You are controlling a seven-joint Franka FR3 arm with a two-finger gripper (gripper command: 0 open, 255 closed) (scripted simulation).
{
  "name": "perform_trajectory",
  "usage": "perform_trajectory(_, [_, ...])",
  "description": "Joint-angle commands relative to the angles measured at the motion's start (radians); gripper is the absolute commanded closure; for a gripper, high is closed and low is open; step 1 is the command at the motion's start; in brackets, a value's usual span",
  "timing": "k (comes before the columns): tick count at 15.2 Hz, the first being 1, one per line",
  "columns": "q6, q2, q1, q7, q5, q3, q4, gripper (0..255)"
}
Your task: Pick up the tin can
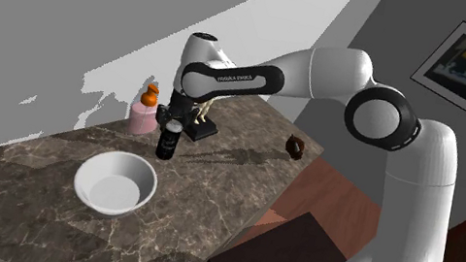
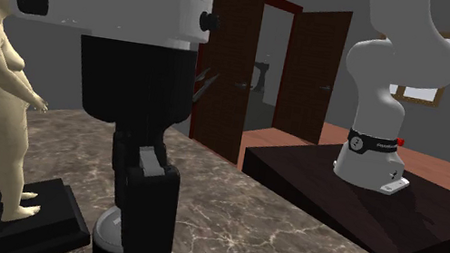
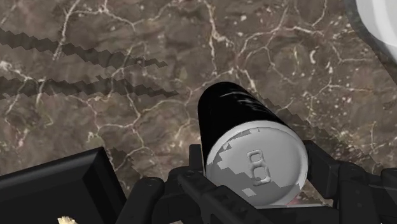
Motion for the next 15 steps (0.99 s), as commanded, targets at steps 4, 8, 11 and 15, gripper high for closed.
perform_trajectory(4, [-0.04, -0.025, -0.002, -0.004, 0.006, 0.004, 0.014, 255])
perform_trajectory(8, [-0.082, -0.049, -0.004, -0.007, 0.012, 0.008, 0.032, 255])
perform_trajectory(11, [-0.114, -0.065, -0.005, -0.009, 0.016, 0.01, 0.048, 255])
perform_trajectory(15, [-0.157, -0.084, -0.005, -0.012, 0.021, 0.013, 0.074, 255])
